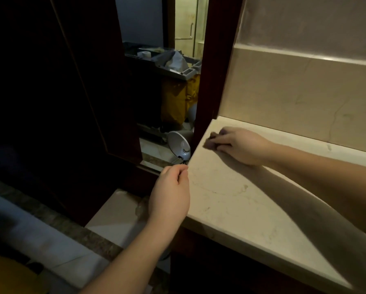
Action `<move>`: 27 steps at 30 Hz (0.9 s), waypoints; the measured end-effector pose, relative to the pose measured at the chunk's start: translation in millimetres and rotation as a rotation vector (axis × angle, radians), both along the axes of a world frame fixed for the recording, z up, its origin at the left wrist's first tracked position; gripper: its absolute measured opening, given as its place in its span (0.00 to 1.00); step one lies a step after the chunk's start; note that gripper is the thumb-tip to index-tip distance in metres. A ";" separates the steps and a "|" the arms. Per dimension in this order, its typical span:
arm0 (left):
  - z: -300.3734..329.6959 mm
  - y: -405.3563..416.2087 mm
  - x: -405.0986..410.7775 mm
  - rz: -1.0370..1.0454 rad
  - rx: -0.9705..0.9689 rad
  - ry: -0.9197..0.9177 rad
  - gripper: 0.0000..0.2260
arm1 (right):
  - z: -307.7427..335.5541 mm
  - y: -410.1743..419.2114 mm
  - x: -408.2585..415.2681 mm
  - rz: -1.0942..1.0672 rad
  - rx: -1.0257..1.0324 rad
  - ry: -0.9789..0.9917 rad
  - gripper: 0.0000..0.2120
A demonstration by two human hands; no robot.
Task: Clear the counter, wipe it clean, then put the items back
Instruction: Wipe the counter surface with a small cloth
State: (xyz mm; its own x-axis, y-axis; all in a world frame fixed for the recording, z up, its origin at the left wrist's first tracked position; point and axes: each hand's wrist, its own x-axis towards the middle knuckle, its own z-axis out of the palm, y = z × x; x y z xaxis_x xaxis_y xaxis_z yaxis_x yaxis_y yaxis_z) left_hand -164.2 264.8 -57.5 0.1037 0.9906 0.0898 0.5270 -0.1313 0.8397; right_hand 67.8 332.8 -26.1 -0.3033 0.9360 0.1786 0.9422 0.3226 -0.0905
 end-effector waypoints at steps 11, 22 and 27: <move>-2.5 -1.7 0.8 0.041 -0.012 -0.081 0.08 | 0.0 21.2 -15.1 -0.049 0.026 0.036 0.15; -2.4 -3.7 -4.2 0.067 -0.053 -0.206 0.07 | 5.9 13.2 -23.8 -0.070 0.042 0.018 0.14; -3.2 -4.0 -16.5 0.142 -0.419 -0.757 0.11 | -6.1 -87.2 -54.9 0.246 -0.025 0.057 0.13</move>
State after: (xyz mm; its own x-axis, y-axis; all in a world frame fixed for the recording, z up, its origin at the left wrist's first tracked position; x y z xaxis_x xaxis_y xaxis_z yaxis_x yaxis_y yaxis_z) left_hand -180.7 260.8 -60.7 0.0365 0.9564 -0.2896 -0.2035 0.2909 0.9349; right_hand 12.8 245.6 -32.2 -0.5130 0.8393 0.1799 0.8286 0.5389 -0.1518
